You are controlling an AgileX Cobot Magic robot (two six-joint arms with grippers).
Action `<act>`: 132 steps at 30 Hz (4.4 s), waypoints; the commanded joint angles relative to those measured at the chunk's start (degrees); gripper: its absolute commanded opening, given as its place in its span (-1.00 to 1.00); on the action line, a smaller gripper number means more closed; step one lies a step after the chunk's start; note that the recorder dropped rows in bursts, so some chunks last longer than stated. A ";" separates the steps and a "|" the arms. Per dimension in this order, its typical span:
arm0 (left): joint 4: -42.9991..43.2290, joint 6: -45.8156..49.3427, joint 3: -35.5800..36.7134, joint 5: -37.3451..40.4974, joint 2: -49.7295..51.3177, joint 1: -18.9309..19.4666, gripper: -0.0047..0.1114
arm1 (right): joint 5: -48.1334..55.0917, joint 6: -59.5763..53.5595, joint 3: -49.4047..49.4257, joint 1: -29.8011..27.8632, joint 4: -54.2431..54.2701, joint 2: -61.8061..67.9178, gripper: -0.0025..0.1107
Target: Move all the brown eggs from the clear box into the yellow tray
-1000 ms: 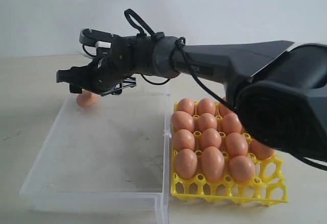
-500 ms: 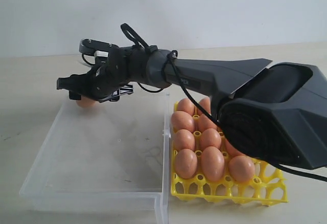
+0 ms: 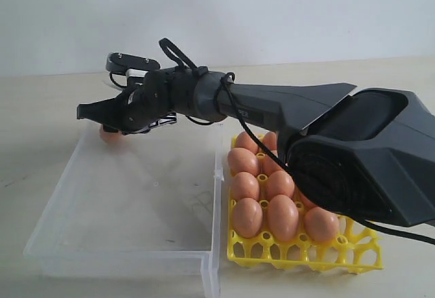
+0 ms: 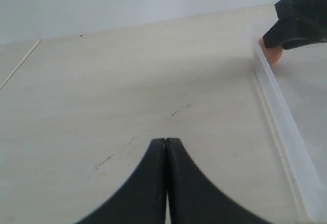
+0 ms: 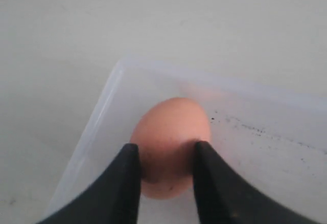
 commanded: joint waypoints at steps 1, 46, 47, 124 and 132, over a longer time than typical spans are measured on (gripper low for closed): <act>-0.14 -0.26 -0.23 -0.52 -0.32 -0.33 -0.92 | 0.70 -1.94 -0.41 -0.37 -0.58 0.27 -0.92; -0.14 -0.26 -0.23 -0.52 -0.32 -0.33 -0.92 | 0.26 -13.65 -0.30 0.04 -3.59 -0.83 0.15; -0.14 -0.26 -0.23 -0.52 -0.32 -0.33 -0.92 | 0.26 -13.65 -0.30 0.04 -2.83 -0.69 0.17; -0.14 -0.26 -0.23 -0.52 -0.32 -0.33 -0.92 | -5.86 -25.60 -2.17 1.45 -2.68 0.60 0.30; -0.14 -0.26 -0.23 -0.52 -0.32 -0.33 -0.92 | -1.64 -25.51 -10.16 1.45 -3.65 5.70 0.24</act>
